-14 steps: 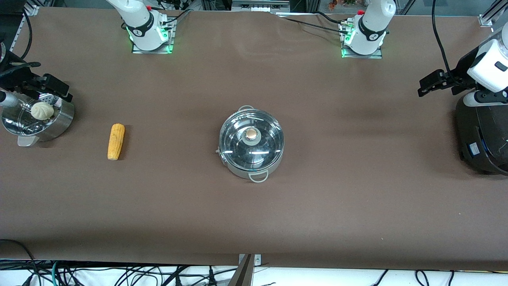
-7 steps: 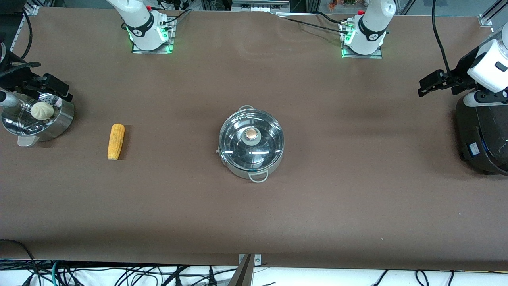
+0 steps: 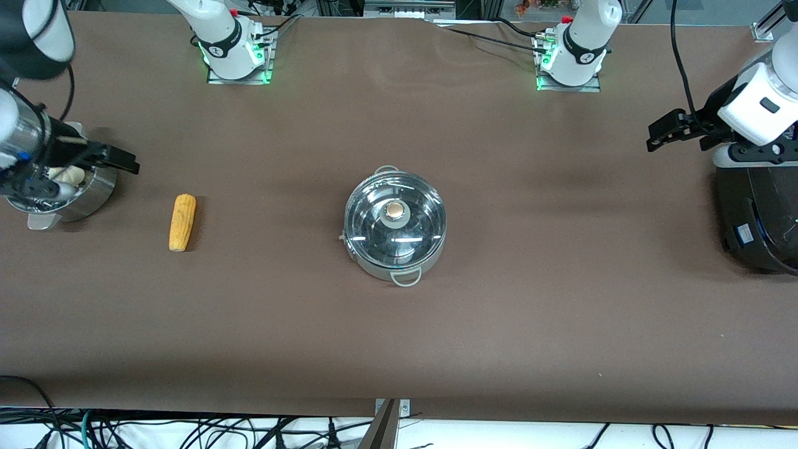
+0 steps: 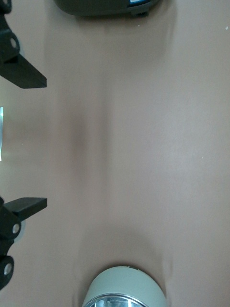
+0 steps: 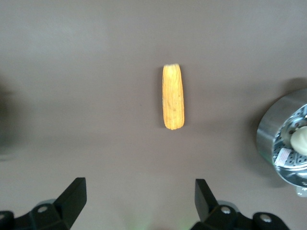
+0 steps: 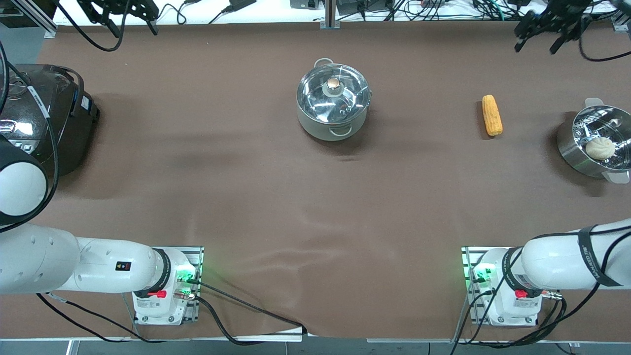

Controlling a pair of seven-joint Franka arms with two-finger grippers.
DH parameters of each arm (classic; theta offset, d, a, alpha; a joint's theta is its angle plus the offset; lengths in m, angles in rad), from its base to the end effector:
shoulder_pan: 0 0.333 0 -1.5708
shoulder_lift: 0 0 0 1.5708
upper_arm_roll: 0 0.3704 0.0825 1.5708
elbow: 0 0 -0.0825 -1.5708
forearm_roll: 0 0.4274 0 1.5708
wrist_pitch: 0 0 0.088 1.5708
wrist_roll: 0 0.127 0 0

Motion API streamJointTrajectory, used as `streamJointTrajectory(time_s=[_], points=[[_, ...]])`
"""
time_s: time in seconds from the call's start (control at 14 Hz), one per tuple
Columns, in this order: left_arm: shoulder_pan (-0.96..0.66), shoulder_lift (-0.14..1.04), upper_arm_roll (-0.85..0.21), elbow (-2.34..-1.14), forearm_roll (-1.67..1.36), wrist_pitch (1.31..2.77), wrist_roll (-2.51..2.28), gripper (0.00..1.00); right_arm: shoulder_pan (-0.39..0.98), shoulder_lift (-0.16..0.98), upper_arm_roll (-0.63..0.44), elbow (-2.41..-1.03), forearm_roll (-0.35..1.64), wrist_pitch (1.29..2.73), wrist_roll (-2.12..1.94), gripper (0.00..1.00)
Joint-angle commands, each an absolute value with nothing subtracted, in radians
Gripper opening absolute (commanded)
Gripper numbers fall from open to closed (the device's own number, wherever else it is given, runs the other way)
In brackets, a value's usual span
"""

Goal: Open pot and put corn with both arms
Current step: 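Grasp the corn with the right gripper while the left gripper grasps the knob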

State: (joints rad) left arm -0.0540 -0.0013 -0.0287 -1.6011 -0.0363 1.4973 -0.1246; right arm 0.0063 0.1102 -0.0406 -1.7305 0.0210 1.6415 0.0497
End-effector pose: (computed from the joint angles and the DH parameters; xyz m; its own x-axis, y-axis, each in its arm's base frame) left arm 0.5838 -0.0532 0.6383 0.9936 0.0396 -0.1060 0.0423 -0.9988 0.0232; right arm 0.6175 -0.0177 0.5158 0.9764 -0.0853 -0.1983 -0.0883 -0.9961 -0.0059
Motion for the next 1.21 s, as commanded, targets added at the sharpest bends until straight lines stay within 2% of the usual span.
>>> streamJointTrajectory(time_s=[0.0, 0.29, 0.57, 0.86, 1.0, 1.14], points=[[-0.06, 0.011, -0.069, -1.598, -0.023, 1.497, -0.094, 1.0, 0.003, 0.181, -0.052, -1.736, 0.015, 1.65, 0.055, 1.0], [-0.072, 0.069, -0.101, -1.598, -0.173, 1.541, -0.231, 0.97, 0.002, 0.268, -0.055, -1.768, -0.026, 1.713, 0.058, 1.0], [-0.123, 0.136, -0.25, -1.595, -0.17, 1.678, -0.584, 0.99, -0.002, 0.272, -0.075, -1.945, -0.058, 1.954, 0.057, 1.0], [-0.283, 0.27, -0.259, -1.579, -0.155, 1.814, -0.809, 1.0, -0.002, 0.273, -0.101, -2.114, -0.061, 2.205, 0.058, 1.0], [-0.359, 0.361, -0.258, -1.516, -0.152, 1.859, -0.897, 1.0, -0.002, 0.297, -0.104, -2.17, -0.058, 2.339, 0.078, 1.0], [-0.451, 0.478, -0.238, -1.4, -0.131, 1.859, -1.016, 1.0, 0.002, 0.343, -0.103, -2.201, -0.06, 2.419, 0.17, 1.0]])
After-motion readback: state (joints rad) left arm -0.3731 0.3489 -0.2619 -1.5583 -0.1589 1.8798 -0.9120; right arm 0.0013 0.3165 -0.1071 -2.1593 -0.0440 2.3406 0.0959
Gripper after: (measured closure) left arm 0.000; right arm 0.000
